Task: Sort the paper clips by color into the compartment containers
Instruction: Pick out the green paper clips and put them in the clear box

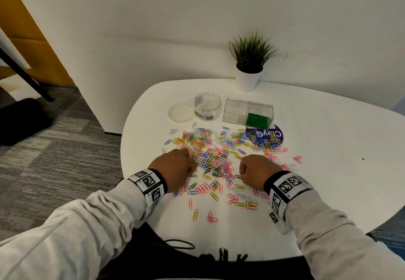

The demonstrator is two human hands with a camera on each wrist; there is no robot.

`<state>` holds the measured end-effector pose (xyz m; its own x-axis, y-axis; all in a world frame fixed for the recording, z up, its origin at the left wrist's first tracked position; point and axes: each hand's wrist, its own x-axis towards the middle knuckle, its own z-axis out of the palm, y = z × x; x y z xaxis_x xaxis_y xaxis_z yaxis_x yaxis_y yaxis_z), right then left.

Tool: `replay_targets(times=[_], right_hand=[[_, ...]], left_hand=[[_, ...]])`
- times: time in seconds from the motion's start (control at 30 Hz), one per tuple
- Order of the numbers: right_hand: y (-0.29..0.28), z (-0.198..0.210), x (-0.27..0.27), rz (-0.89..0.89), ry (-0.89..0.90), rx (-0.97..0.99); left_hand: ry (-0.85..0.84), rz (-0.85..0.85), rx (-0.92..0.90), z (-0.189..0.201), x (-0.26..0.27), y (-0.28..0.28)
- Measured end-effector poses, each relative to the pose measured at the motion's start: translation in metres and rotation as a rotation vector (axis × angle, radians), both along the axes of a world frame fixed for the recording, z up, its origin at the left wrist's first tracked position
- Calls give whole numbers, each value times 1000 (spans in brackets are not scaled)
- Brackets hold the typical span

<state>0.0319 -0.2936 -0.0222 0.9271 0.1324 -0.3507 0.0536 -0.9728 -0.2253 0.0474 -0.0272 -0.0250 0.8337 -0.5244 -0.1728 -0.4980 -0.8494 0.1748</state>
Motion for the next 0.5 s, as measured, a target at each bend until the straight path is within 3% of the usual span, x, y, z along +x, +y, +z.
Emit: replay_targets(times=[0.2,0.37,0.5], right_hand=[[0,-1,-3,44,-32,-53],[1,-1,-3,20,59,-46],[-3,5,-4,-95,40,203]], left_hand=[[49,-97,-23,0,-6,-6],[23,-95,2,-6,-6,-9],[13,-120,-40,-2,-7,-6]])
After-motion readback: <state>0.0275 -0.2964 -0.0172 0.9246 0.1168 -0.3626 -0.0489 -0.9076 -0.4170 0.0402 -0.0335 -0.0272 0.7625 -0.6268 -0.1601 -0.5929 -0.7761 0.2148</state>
